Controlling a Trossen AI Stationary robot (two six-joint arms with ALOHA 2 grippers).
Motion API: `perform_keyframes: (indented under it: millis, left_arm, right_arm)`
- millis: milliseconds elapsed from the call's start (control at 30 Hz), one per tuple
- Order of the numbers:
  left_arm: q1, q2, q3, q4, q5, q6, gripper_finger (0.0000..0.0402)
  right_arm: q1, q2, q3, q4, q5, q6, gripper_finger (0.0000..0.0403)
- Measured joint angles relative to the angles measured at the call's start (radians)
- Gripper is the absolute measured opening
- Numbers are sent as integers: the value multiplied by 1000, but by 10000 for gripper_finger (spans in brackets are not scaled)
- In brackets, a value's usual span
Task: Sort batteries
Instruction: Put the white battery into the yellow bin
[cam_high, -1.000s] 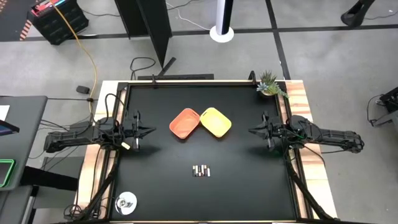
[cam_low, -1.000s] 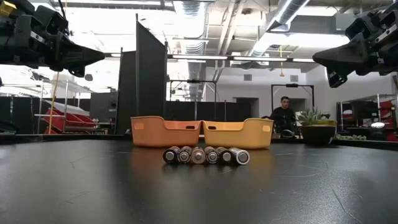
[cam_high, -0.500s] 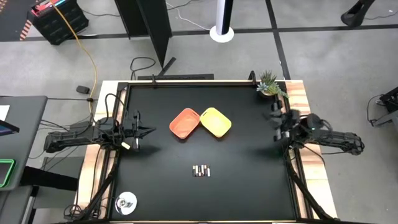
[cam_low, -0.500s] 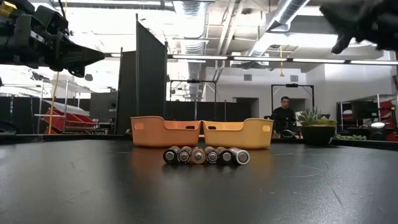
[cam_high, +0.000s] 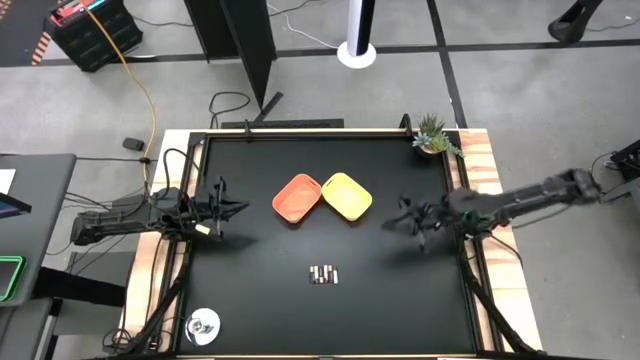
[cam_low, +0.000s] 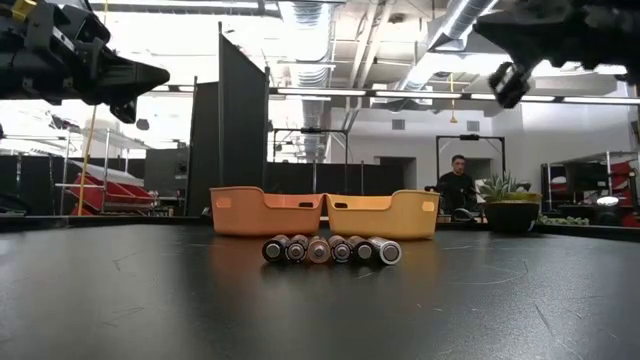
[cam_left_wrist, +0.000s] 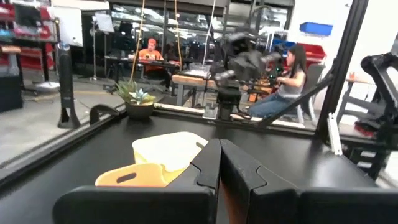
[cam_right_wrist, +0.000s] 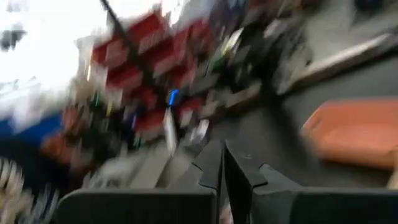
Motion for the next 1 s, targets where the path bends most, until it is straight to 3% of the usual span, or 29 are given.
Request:
perform_keyframes:
  millis: [133, 267, 400, 600, 767, 1000]
  left_arm:
    - [0, 0, 0, -1, 0, -54, 6]
    - [0, 0, 0, -2, 0, -55, 6]
    - [0, 0, 0, -20, -1, -45, 6]
    - [0, 0, 0, -72, -1, -9, 6]
    - [0, 0, 0, -74, -1, -27, 6]
    - [0, 0, 0, -73, -2, -29, 6]
  right_arm:
    - [137, 228, 142, 10, -3, -141, 38]
    - [203, 445, 264, 18, -3, -244, 38]
    - [205, 648, 384, 19, 2, -239, 38]
    - [183, 854, 573, -245, 16, -135, 60]
    - [188, 976, 680, -387, 50, -115, 129]
    - [179, 1029, 786, -537, 59, -119, 283]
